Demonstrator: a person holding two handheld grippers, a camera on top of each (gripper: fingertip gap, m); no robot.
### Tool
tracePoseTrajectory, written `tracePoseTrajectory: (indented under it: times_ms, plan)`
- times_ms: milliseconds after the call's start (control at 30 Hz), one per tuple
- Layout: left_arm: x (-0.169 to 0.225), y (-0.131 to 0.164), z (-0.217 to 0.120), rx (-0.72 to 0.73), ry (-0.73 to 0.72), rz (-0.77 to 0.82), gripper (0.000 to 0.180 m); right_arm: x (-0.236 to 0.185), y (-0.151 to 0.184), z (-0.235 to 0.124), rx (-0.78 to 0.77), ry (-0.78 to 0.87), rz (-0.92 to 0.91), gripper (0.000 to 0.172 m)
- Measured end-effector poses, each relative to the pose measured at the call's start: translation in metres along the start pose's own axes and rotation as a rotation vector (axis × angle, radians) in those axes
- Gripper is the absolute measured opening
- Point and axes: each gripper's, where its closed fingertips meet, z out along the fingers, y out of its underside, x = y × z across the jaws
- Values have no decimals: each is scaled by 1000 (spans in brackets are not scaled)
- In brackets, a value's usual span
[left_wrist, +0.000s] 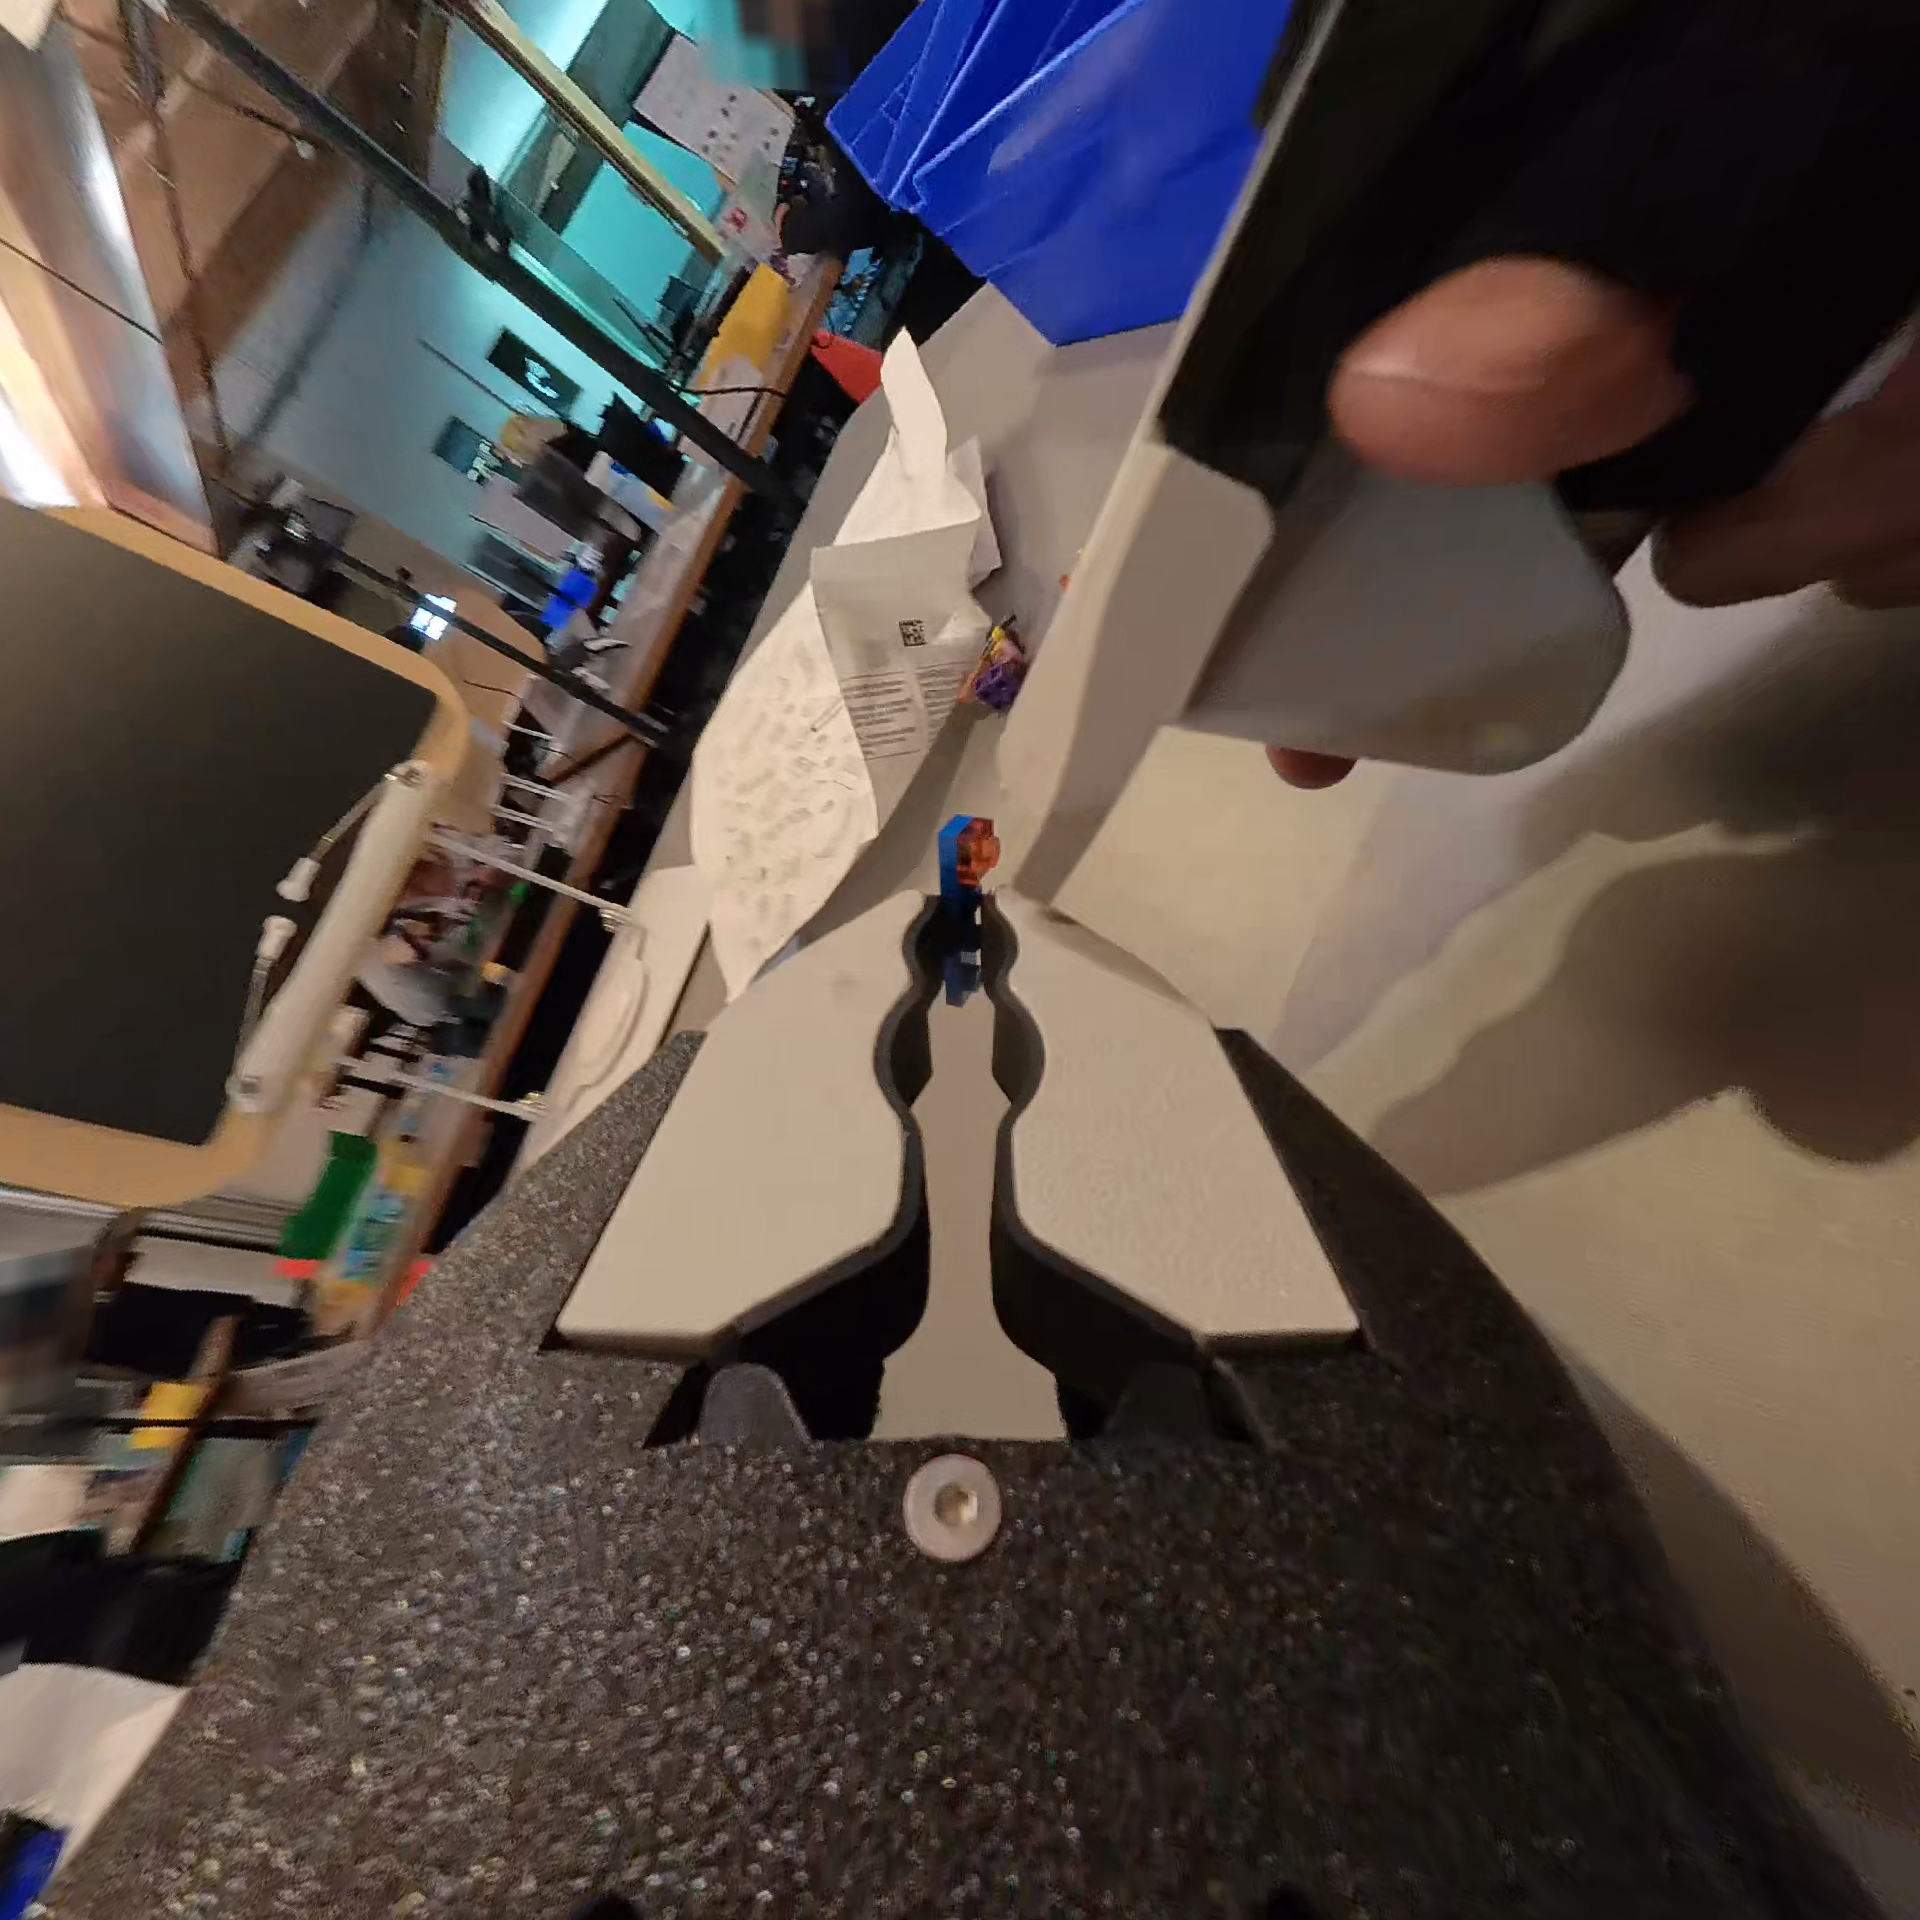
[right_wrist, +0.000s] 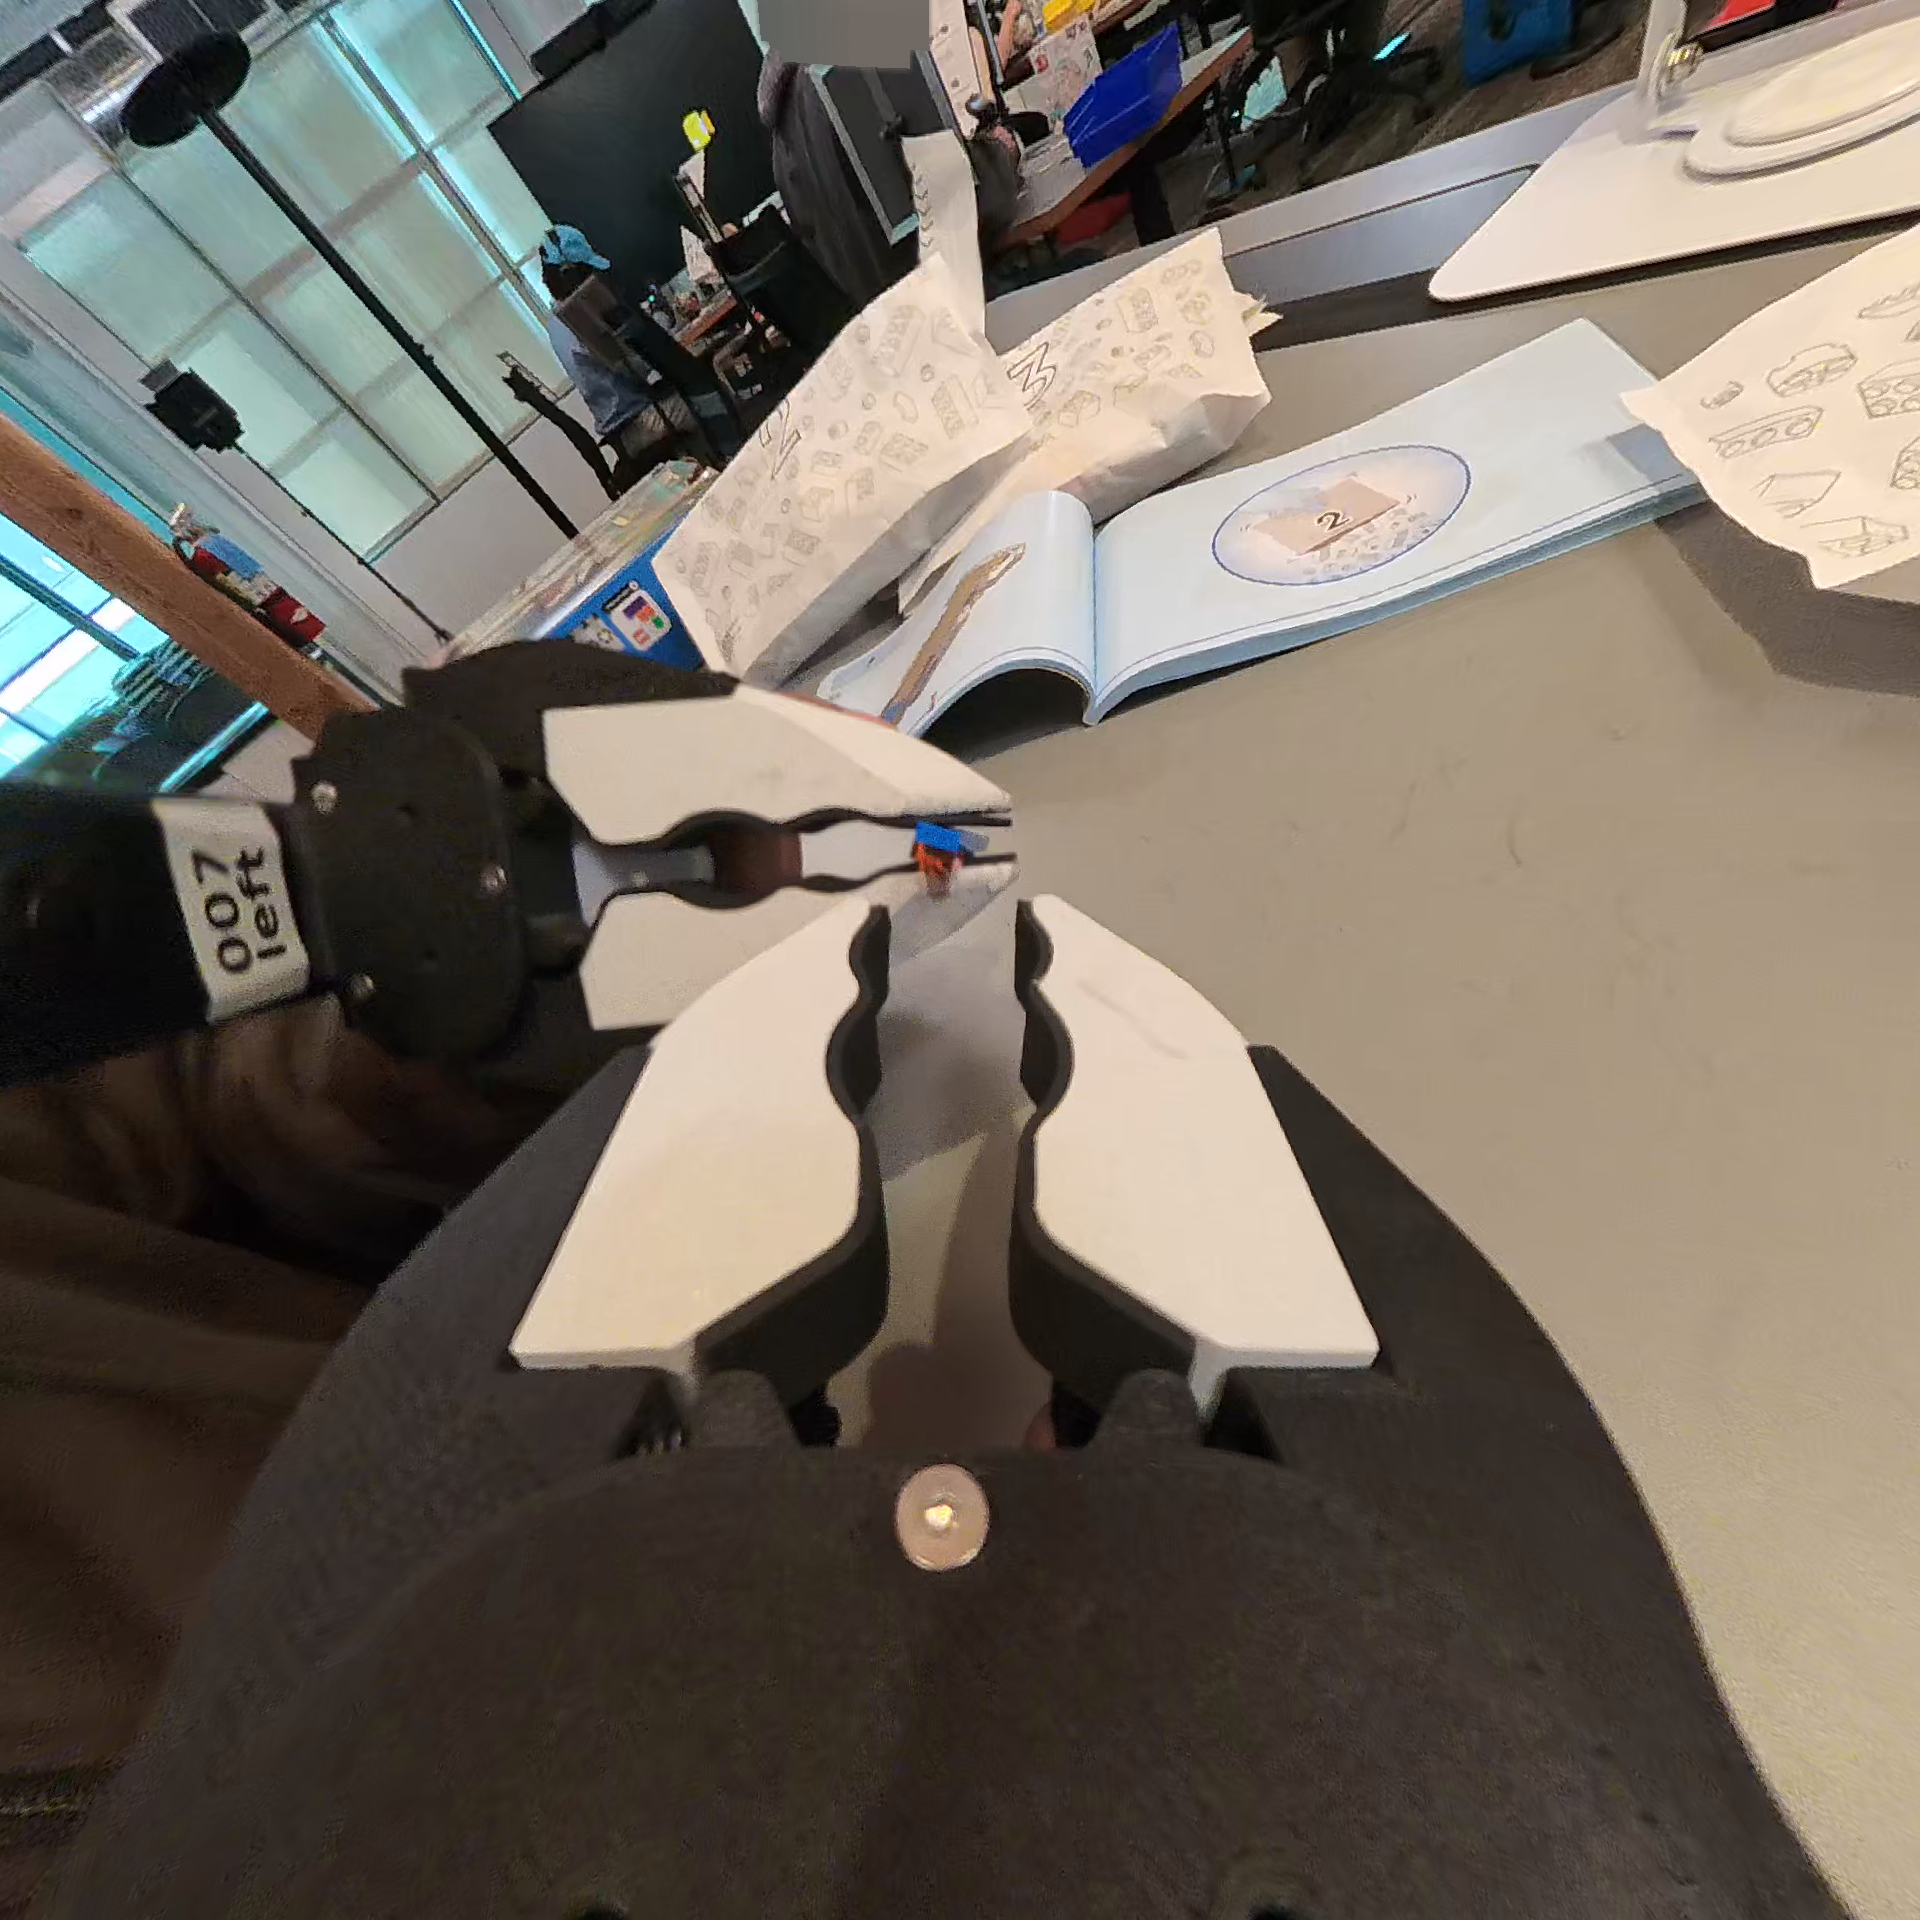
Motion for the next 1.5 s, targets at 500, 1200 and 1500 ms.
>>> tracePoseTrajectory:
  times_ms: [500,1200,1500]
  plan:
    - [13,-11,-4,47,65,30,5,-4,-1,-5,15,5,-159,8]
    - [27,-25,-11,150,336,-262,4,-12,3,-20,-58,-90,-362,9]
    - [18,-22,-10,42,-5,282,4,-10,7,-20,-93,-63,-316,8]
